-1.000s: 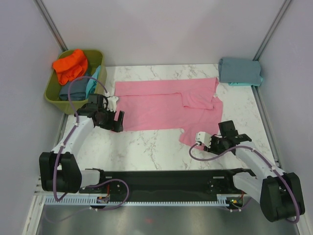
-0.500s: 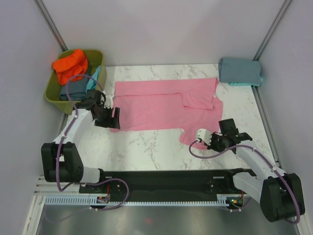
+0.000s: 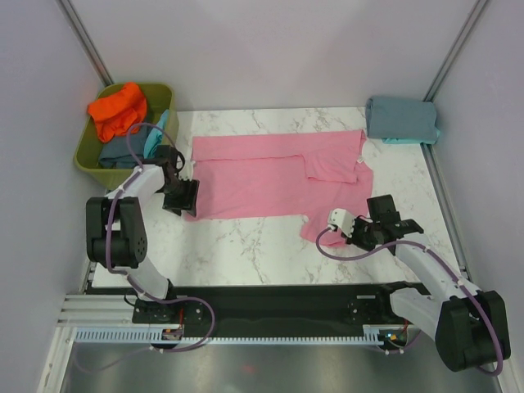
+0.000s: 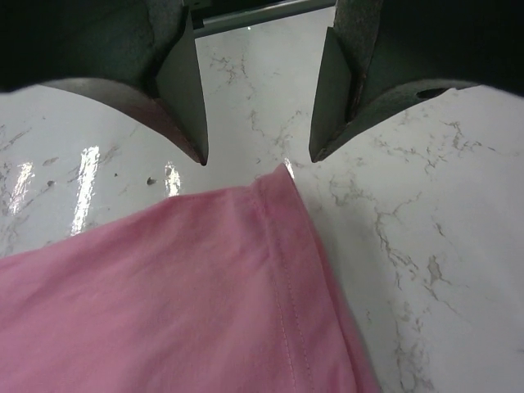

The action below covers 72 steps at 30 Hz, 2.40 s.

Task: Fold and stack the t-shirts
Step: Fold the tshirt

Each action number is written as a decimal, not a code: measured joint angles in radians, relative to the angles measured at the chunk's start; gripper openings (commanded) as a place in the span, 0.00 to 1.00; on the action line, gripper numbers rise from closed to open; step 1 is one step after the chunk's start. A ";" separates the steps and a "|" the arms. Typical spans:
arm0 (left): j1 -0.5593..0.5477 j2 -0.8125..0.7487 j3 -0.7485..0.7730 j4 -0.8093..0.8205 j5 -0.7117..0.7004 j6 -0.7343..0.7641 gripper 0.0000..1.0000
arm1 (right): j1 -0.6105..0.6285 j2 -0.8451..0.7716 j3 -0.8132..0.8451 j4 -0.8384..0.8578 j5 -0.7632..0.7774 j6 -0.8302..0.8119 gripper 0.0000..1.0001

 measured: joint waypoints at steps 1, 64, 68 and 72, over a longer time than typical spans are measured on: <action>0.000 0.014 0.006 0.000 -0.002 0.000 0.60 | 0.000 0.000 0.001 0.003 0.000 0.003 0.00; 0.000 0.118 0.389 -0.166 -0.018 0.153 0.02 | -0.052 0.034 0.359 0.121 0.113 0.286 0.00; 0.001 0.188 0.455 -0.173 -0.025 0.169 0.02 | -0.095 0.126 0.452 0.154 0.112 0.309 0.00; 0.002 0.269 0.543 -0.199 -0.024 0.172 0.02 | -0.117 0.233 0.539 0.198 0.112 0.335 0.00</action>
